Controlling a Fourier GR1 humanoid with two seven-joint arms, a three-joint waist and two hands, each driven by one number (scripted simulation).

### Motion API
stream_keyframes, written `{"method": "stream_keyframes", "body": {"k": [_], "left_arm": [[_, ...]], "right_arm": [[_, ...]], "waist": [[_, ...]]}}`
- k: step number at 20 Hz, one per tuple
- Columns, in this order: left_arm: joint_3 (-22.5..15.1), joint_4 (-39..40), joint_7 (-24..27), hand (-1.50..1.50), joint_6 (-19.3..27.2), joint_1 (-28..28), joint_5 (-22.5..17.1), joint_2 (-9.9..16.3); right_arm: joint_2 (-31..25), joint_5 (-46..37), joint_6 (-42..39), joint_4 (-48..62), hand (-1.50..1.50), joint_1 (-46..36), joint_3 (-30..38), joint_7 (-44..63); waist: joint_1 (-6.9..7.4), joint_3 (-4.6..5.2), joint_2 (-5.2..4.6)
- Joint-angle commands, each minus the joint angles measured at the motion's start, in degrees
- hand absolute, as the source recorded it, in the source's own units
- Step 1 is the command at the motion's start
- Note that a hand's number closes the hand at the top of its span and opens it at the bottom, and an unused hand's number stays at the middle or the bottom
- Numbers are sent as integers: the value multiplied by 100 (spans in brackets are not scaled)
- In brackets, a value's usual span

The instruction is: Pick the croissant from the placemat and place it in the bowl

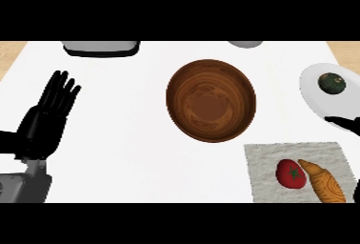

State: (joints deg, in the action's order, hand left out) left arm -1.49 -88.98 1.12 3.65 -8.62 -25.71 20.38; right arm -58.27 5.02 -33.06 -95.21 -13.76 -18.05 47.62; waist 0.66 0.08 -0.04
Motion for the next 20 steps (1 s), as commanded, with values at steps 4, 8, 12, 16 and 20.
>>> {"method": "stream_keyframes", "body": {"k": [4,8,12,16,20], "left_arm": [[243,-315,-221,0,-163,208,38,7],[291,-80,115,0,-361,358,145,-169],[384,-110,-48,0,-286,197,155,-231],[262,-263,-157,0,-120,195,448,-440],[505,-355,-137,0,-546,468,237,-291]], "right_arm": [[534,150,-244,-727,-150,310,244,1003],[450,-372,-101,-993,-150,1072,512,523],[766,-1615,362,-919,-150,1272,435,-275],[949,-2057,218,-600,-150,1442,717,-916],[1350,-2711,453,-442,-150,1573,499,-1273]], "waist": [[-78,-5,17],[-114,-5,17],[-106,-8,12],[-83,-9,8],[-51,-9,9]]}}
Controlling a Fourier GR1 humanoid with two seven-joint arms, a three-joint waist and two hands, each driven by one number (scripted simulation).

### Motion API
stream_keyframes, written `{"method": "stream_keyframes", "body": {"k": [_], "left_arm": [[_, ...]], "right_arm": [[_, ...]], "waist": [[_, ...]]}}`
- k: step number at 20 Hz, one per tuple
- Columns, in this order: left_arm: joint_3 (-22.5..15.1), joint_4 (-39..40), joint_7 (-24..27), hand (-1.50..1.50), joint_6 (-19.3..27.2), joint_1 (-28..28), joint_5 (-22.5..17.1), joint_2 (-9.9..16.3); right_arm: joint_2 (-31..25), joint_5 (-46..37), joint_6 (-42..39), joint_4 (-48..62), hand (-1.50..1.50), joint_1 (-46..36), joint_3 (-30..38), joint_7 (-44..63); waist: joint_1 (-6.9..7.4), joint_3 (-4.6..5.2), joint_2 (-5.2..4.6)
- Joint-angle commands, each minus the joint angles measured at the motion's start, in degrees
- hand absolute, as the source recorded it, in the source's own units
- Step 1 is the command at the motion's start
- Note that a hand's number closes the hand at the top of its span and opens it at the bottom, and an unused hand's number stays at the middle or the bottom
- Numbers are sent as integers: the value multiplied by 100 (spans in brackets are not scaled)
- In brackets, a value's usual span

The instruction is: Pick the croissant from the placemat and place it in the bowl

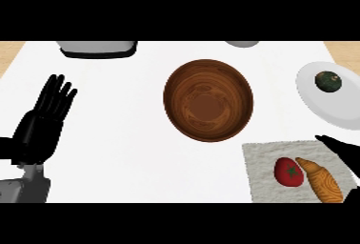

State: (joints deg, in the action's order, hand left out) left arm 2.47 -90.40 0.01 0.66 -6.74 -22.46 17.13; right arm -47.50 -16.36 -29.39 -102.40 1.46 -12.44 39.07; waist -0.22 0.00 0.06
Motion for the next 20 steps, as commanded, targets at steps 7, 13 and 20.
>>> {"method": "stream_keyframes", "body": {"k": [7,13,20], "left_arm": [[279,-205,-30,0,-386,306,16,-74],[318,-437,-167,0,-485,383,148,-191],[302,-286,-374,0,-278,25,318,-358]], "right_arm": [[787,-1237,18,493,-150,242,-31,-537],[1069,-1643,-390,1195,-150,-158,195,-848],[903,-2265,-555,1565,150,-376,55,-1560]], "waist": [[24,1,-1],[40,0,-4],[43,-1,-4]]}}
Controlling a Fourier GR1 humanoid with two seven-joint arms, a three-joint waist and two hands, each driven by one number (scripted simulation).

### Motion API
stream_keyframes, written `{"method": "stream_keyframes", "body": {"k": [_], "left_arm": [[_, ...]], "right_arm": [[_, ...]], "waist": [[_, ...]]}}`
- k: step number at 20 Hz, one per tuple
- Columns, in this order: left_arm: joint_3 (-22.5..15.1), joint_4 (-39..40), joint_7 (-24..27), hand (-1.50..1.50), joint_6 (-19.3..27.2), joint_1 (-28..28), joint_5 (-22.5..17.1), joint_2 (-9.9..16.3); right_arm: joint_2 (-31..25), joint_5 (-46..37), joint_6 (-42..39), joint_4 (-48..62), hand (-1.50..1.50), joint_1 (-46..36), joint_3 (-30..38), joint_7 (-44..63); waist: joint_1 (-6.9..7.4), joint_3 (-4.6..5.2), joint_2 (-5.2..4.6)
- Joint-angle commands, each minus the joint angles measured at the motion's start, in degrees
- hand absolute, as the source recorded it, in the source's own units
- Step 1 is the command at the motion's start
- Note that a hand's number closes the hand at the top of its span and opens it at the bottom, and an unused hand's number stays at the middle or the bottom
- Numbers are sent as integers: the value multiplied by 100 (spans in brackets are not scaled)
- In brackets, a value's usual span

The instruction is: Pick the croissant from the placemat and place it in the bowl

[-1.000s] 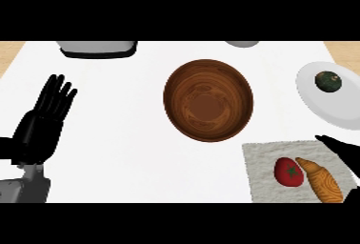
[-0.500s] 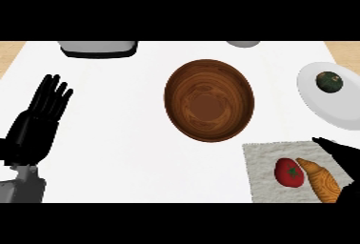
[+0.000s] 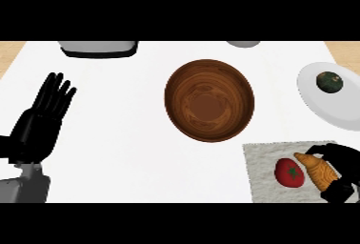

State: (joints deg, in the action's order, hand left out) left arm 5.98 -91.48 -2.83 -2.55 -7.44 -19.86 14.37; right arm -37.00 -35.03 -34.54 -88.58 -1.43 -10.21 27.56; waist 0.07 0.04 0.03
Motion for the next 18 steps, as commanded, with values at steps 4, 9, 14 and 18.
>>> {"method": "stream_keyframes", "body": {"k": [4,9,14,18], "left_arm": [[128,347,-19,0,11,-298,38,-84],[239,216,19,0,-182,-133,76,-6],[139,99,-176,0,108,-285,241,-146],[-2,43,-3,0,-226,-34,127,-169]], "right_arm": [[5,-917,275,611,150,-306,-436,-959],[-145,-1112,-50,-41,150,-9,-248,-1022],[249,-1503,196,-418,150,-88,-808,-1213],[1586,-1571,195,-1392,150,-648,-2271,-1251]], "waist": [[3,-5,-9],[-24,-2,2],[-29,-2,0],[256,9,13]]}}
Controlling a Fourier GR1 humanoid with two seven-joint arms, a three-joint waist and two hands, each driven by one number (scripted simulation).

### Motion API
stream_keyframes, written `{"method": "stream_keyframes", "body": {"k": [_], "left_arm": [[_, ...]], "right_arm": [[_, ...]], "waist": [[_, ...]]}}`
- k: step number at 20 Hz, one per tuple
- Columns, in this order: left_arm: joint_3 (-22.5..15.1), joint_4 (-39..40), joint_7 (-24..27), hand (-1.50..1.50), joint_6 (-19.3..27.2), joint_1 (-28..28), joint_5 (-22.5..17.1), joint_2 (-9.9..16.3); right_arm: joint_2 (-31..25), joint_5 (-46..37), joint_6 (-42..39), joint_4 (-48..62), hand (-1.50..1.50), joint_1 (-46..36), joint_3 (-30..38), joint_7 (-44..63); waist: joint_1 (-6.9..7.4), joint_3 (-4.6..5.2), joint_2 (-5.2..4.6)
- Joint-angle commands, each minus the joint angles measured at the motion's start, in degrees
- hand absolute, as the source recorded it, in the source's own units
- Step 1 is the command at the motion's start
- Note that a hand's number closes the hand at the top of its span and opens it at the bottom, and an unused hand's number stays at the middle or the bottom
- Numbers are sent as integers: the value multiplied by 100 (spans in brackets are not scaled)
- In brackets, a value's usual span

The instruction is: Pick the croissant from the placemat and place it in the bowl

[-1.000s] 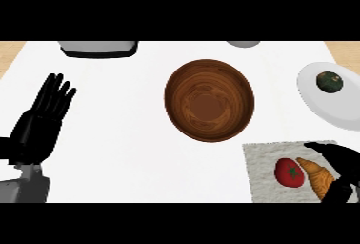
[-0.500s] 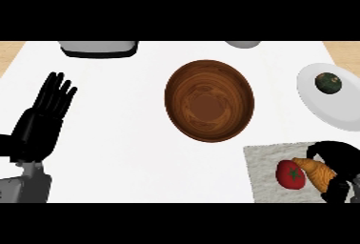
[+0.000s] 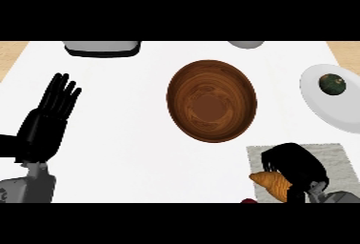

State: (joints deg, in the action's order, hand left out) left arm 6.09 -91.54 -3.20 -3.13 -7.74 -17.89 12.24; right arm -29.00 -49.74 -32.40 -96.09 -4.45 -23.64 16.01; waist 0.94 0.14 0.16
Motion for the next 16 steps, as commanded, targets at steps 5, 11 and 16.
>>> {"method": "stream_keyframes", "body": {"k": [5,11,16], "left_arm": [[223,185,69,0,-221,-48,-153,190],[112,98,-21,0,-21,-132,-63,-3],[298,244,134,0,-272,17,-163,160]], "right_arm": [[2033,-790,227,-1188,150,-557,-2107,717],[2820,-1333,-193,-2349,150,-770,-2134,2128],[2889,-1453,-136,-2820,150,-1539,-1853,2979]], "waist": [[-42,-7,7],[-148,-9,11],[-88,-6,-1]]}}
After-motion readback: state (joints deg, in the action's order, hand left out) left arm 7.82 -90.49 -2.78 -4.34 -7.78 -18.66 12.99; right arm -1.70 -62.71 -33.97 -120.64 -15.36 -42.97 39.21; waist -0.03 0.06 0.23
